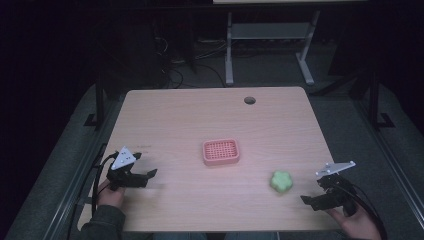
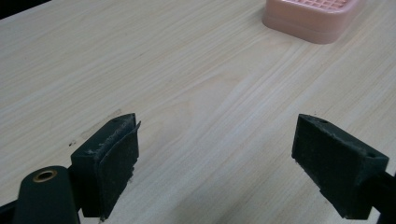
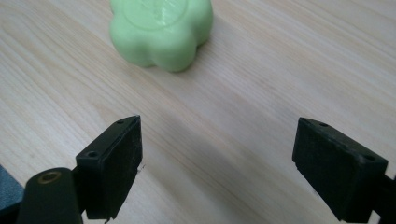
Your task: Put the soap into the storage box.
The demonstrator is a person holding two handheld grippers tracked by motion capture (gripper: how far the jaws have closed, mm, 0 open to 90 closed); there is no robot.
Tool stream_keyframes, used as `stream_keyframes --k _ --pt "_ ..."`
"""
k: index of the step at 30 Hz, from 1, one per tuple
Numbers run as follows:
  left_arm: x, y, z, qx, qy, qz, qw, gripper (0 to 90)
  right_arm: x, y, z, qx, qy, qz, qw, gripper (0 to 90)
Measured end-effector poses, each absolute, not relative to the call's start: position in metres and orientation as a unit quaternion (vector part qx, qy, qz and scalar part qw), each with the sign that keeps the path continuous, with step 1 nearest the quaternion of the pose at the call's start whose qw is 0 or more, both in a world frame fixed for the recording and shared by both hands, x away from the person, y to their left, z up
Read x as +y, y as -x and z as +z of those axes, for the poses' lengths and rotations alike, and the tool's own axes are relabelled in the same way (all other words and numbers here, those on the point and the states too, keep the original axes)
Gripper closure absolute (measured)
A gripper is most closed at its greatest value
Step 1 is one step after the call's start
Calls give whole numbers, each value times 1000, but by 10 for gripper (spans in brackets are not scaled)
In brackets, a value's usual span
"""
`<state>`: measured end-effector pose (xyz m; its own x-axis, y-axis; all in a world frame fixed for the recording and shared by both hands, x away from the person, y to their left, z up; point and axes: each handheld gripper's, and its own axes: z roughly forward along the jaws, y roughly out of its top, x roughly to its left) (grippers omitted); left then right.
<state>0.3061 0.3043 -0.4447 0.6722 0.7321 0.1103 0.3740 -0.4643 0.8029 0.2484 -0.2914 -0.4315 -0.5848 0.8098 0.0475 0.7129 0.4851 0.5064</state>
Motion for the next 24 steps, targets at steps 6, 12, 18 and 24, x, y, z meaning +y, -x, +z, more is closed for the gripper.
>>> stream_keyframes --k 6,12,18,24 --pt "304 -305 -445 338 -820 227 402 144 -283 -252 -428 862 -438 238 93 157" --pt "304 -305 -444 335 -822 227 400 144 -272 -259 -422 873 -423 228 90 152" --pt "306 -305 -444 336 -823 227 397 144 -262 -266 -418 881 -409 221 89 151" --pt "306 -304 -443 334 -823 228 398 144 -250 -273 -414 889 -395 213 87 150"
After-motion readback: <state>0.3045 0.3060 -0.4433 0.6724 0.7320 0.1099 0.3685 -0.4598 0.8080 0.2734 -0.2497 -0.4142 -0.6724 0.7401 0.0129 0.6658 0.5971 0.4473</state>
